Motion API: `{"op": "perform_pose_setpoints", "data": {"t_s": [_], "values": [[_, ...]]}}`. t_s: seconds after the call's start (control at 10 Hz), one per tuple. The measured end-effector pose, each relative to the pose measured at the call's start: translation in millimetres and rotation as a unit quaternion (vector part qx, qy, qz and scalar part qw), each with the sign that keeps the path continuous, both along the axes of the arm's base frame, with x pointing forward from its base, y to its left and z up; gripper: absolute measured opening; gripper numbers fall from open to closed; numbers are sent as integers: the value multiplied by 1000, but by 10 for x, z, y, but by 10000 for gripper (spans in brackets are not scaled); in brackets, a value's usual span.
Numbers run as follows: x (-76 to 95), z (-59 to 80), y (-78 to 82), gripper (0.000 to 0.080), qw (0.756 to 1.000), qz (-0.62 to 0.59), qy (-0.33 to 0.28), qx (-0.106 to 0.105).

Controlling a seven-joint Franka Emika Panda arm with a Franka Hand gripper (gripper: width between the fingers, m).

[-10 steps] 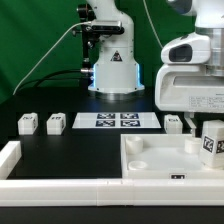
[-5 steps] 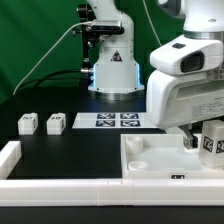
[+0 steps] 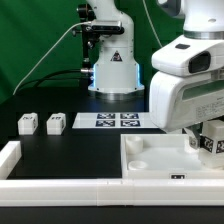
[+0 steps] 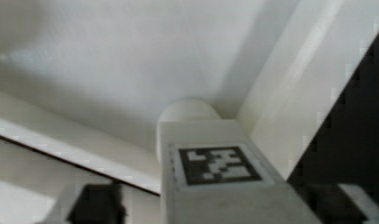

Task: Assemble one leg

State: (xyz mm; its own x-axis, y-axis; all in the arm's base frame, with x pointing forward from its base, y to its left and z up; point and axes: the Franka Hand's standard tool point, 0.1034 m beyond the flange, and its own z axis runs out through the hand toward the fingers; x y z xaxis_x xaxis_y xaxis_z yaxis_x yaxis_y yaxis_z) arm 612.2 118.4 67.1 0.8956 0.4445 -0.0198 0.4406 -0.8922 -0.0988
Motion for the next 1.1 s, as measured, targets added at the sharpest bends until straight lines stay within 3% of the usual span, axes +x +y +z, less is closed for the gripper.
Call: {"op": "perform_pose_setpoints", "data": {"t_s": [0.1,0.2,0.6,0.7,0.9,1.1], "values": [[1,1,-2,389,1000,0,0,0],[1,0,-3,291,1000,0,0,0],[1,0,-2,291,1000,-26,2,-1],[0,0,4,291,996,-86,7,-3],[0,-7,9,291,974,-227,13,-6],[-2,-7,17,293,931,-364,23,-13]]}}
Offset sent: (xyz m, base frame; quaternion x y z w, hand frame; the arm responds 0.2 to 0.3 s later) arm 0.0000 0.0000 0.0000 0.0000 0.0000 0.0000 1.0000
